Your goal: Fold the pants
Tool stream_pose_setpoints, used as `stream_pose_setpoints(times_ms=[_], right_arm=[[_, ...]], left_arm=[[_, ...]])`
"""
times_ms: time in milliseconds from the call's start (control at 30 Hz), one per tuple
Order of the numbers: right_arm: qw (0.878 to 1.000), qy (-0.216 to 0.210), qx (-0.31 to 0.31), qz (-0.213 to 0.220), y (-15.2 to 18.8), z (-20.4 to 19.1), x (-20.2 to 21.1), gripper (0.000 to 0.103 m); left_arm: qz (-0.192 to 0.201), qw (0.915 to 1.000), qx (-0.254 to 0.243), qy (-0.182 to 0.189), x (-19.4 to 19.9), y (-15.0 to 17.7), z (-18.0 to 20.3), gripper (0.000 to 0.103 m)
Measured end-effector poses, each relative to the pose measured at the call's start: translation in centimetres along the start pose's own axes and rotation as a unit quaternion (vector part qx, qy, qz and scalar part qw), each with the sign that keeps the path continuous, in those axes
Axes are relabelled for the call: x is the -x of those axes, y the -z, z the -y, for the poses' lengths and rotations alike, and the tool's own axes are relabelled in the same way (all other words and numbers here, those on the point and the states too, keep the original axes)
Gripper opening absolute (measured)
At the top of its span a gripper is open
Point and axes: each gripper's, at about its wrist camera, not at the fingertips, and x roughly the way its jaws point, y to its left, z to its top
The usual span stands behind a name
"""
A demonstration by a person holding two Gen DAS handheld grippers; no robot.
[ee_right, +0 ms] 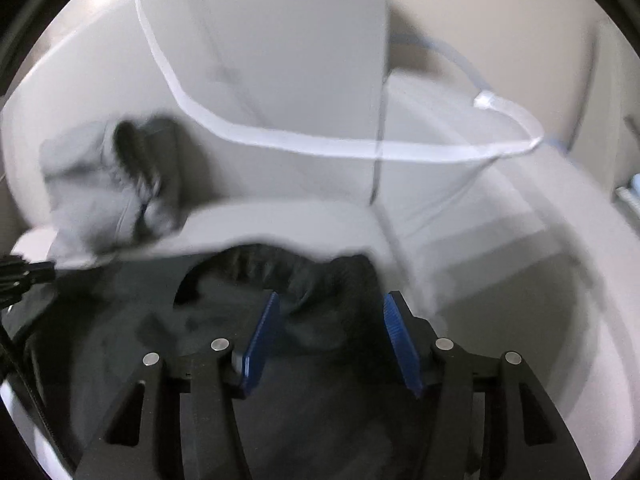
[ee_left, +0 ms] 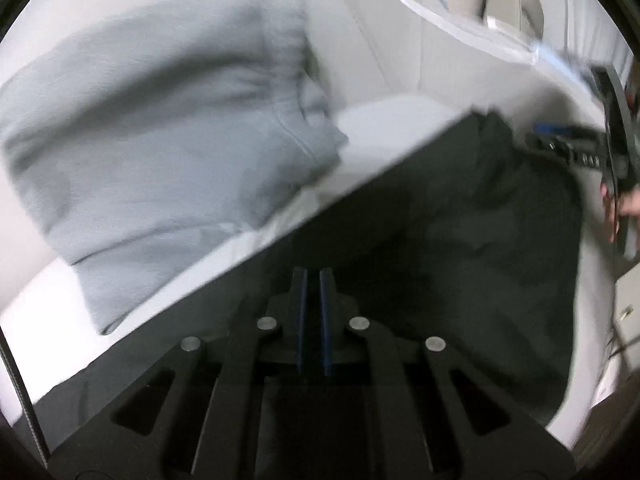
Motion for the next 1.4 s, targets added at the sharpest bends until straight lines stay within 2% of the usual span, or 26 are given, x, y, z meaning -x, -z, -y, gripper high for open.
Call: stream_pose_setpoints(times_ms=[67, 133, 200, 233, 300, 367, 433, 500, 567, 700, 833, 933, 1000, 1067, 1200, 1300, 1367, 1400], right_arm=[[0.999, 0.011, 0.007, -0.037, 0.0, -0.5, -3.2, 0.039], [0.998, 0.025, 0.011, -0.048, -0.9, -0.6, -5.6, 0.039], [0.999, 0.036, 0.006, -0.039, -1.9, -0.6, -6.3, 0.039], [0.999, 0.033, -0.007, -0.036, -2.4, -0.4, -6.7, 0.039], [0.997, 0.028, -0.035, -0.056, -2.8, 0.3, -8.4, 0.039], [0.998, 0.035, -0.023, -0.048, -2.8, 0.3, -9.0, 0.039], [0.997, 0.045, -0.011, -0.056, -3.0, -0.1, -8.8, 0.039], [0.997, 0.043, -0.013, -0.058, -3.5, -0.2, -8.0, 0.039], [0.999, 0.024, -0.018, -0.031, -3.2, 0.1, -5.2, 0.039], [1.000, 0.028, -0.004, 0.004, 0.6, 0.8, 0.4, 0.039], [0.998, 0.049, -0.024, -0.016, 5.9, 2.2, 1.6, 0.039], [0.996, 0.049, -0.065, -0.028, 8.2, 3.8, 1.6, 0.039], [0.995, 0.054, -0.085, -0.023, 9.1, 4.7, 1.5, 0.038], [0.993, 0.046, -0.108, -0.025, 10.6, 5.6, 1.0, 0.037], [0.995, 0.080, -0.052, -0.021, 11.1, 3.8, 0.6, 0.036], [0.995, 0.073, -0.060, -0.018, 10.7, 3.3, 2.3, 0.036], [0.999, 0.031, -0.035, 0.025, 10.3, 1.7, 4.9, 0.036], [0.999, 0.015, -0.004, 0.051, 10.1, 0.4, 6.3, 0.036]], left_arm=[[-0.025, 0.9995, 0.013, -0.011, -1.6, -0.1, 0.1, 0.004], [-0.018, 0.9993, 0.022, -0.024, -2.3, -0.5, 0.0, 0.003], [-0.010, 0.9993, 0.030, -0.022, -1.9, -0.4, -0.6, 0.003], [-0.010, 0.9991, 0.031, -0.028, -2.0, -0.4, -0.9, 0.003], [-0.020, 0.9986, 0.040, -0.029, -2.5, 0.2, -1.9, 0.004], [-0.010, 0.9982, 0.057, -0.014, -2.5, 1.0, -3.0, 0.003], [-0.011, 0.9976, 0.067, -0.014, -1.7, 1.1, -3.3, 0.002], [0.015, 0.9980, 0.062, 0.008, 0.3, 1.1, -2.9, 0.002], [0.036, 0.9969, 0.056, 0.041, 3.0, 1.5, -2.2, 0.002], [0.069, 0.9939, 0.026, 0.082, 8.0, 4.4, 0.5, 0.002], [0.031, 0.9925, -0.010, 0.118, 7.7, 8.0, 5.7, 0.002], [0.014, 0.9933, -0.038, 0.108, 6.2, 9.9, 8.6, 0.002], [-0.012, 0.9937, -0.023, 0.109, 4.2, 10.4, 9.0, 0.002], [-0.003, 0.9941, -0.018, 0.107, 3.6, 11.0, 8.7, 0.002], [-0.017, 0.9936, 0.027, 0.108, 3.0, 10.4, 7.7, 0.000], [0.016, 0.9912, 0.024, 0.129, 6.9, 10.5, 6.8, 0.000], [0.039, 0.9889, 0.032, 0.140, 11.4, 11.3, 4.4, 0.001], [0.048, 0.9887, 0.034, 0.138, 13.3, 11.8, 3.1, 0.005]])
